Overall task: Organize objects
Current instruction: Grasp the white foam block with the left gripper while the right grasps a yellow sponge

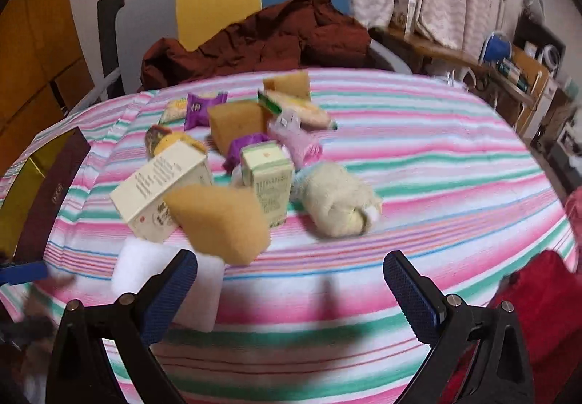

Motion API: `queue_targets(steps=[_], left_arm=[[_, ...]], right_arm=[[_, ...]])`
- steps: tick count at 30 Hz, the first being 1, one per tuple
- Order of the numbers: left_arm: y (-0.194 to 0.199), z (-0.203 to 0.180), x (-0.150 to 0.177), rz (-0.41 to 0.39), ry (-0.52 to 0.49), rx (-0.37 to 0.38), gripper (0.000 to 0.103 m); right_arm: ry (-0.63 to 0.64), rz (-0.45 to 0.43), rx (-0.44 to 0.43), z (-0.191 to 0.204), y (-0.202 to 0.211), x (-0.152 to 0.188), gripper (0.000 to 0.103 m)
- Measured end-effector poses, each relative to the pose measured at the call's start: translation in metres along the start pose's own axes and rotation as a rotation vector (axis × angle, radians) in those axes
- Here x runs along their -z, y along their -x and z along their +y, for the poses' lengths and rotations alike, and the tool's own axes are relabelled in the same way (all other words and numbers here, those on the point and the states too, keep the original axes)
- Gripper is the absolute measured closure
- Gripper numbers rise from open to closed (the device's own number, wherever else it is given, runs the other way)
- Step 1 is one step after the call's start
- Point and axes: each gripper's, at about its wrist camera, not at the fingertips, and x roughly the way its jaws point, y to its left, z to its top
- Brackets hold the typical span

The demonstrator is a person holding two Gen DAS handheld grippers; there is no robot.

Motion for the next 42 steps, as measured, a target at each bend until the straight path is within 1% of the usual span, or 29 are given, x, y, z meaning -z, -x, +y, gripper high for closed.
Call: queue_targets(steps=[3,6,7,8,10,11,12,16,19,21,22,25,27,29,33,34,36,37,38,40,42], left_arm=[[-0.025,-0.009,-0.016,0.027,-0.079,0.012,0.04],[-0.045,-0.023,-0.024,0.051,-0.215,-0.007,0.04],[-0.052,-0.029,-0.026,0.056,-0.27,-0.02,0.04],[-0.056,-0.031,-0.028,0.06,-0.294,-0.027,0.04],[-0.069,-0.029,-0.029,0.093,-0.313,-0.001,0.04],[-0.074,-0.028,-0.027,0.105,-0.319,0.001,0.04],[-0.076,-0.027,-0.025,0.107,-0.325,0.008,0.04],[-0.07,-0.029,-0.012,0.056,-0.351,-0.009,0.04],[-0.063,-0.035,0.001,0.02,-0.377,-0.066,0.047],[-0.058,-0.035,0.008,0.0,-0.381,-0.083,0.053],[-0.054,-0.035,0.012,-0.012,-0.379,-0.09,0.059],[-0.045,-0.029,0.019,-0.034,-0.352,-0.076,0.069],[-0.039,-0.025,0.025,-0.048,-0.33,-0.066,0.075],[-0.036,-0.023,0.028,-0.054,-0.313,-0.053,0.083],[-0.026,-0.017,0.035,-0.051,-0.265,-0.027,0.084],[-0.027,-0.016,0.032,-0.049,-0.259,-0.024,0.084],[-0.025,-0.014,0.031,-0.044,-0.236,-0.015,0.083],[-0.024,-0.013,0.031,-0.038,-0.211,-0.003,0.08],[-0.023,-0.011,0.03,-0.032,-0.186,0.009,0.078],[-0.022,-0.008,0.027,-0.022,-0.148,0.034,0.073],[-0.027,-0.006,0.024,-0.021,-0.143,0.025,0.068]], right_arm=[[-0.076,-0.015,0.008,-0.014,0.005,-0.004,0.0],[-0.118,-0.002,0.023,-0.025,0.006,-0.004,0.0],[-0.132,0.006,0.018,-0.028,0.005,-0.004,0.0],[-0.151,0.018,0.002,-0.031,0.004,-0.005,0.0],[-0.163,0.024,-0.013,-0.034,0.003,-0.006,0.0],[-0.162,0.026,-0.018,-0.034,0.003,-0.006,0.0],[-0.159,0.025,-0.021,-0.033,0.003,-0.006,0.0],[-0.148,0.025,-0.056,-0.031,0.003,-0.007,0.0],[-0.138,0.039,-0.091,-0.026,0.0,-0.006,0.0],[-0.109,0.04,-0.102,-0.018,-0.002,-0.006,0.0],[-0.096,0.039,-0.106,-0.015,-0.003,-0.006,0.0],[-0.043,0.03,-0.136,-0.001,-0.006,-0.007,0.003],[-0.016,0.032,-0.158,0.005,-0.011,-0.007,0.01],[-0.003,0.032,-0.172,0.01,-0.017,-0.009,0.015],[0.007,0.038,-0.184,0.012,-0.028,-0.011,0.018],[0.01,0.041,-0.184,0.012,-0.031,-0.012,0.019],[0.008,0.055,-0.209,0.013,-0.037,-0.012,0.036],[0.007,0.067,-0.231,0.014,-0.04,-0.011,0.041],[0.016,0.091,-0.246,0.018,-0.046,-0.01,0.053],[0.036,0.103,-0.236,0.023,-0.047,-0.009,0.056],[0.03,0.106,-0.246,0.022,-0.042,-0.011,0.06]])
